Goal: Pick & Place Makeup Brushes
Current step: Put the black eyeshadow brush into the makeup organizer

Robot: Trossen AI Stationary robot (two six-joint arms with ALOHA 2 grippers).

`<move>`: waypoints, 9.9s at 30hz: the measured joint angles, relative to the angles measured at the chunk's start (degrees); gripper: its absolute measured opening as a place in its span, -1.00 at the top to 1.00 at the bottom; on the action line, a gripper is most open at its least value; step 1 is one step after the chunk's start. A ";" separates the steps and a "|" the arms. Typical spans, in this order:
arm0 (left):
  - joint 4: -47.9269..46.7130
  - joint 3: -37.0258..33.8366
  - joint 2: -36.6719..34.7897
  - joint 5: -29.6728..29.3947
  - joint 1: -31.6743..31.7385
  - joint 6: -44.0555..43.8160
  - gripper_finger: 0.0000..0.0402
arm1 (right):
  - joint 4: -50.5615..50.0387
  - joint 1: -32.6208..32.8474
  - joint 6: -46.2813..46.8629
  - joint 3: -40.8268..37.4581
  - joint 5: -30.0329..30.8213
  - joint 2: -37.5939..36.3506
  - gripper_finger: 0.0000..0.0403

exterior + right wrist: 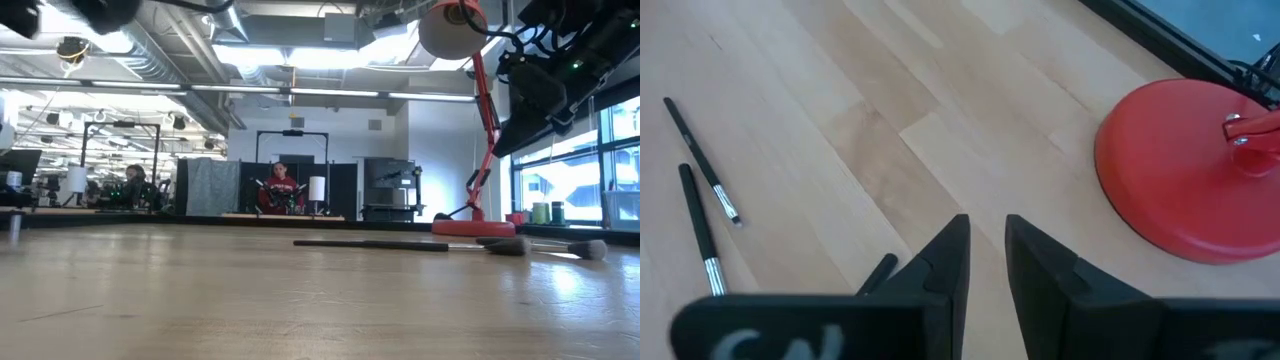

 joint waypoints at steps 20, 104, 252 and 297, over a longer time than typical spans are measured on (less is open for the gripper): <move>-13.45 8.21 0.00 2.91 -8.10 -12.92 0.79 | 0.00 0.00 -0.24 0.00 0.00 0.00 0.66; 71.55 16.31 37.86 -20.13 27.79 72.13 0.23 | -0.53 0.00 -2.96 0.02 9.01 1.14 0.66; -13.59 -18.98 -22.59 -81.46 1.18 -15.51 0.51 | 72.81 12.78 -35.67 66.30 -43.04 86.40 0.89; -11.53 -27.34 -23.26 -75.67 -4.40 -25.00 0.52 | 51.37 14.14 -35.62 94.29 -50.87 102.83 0.92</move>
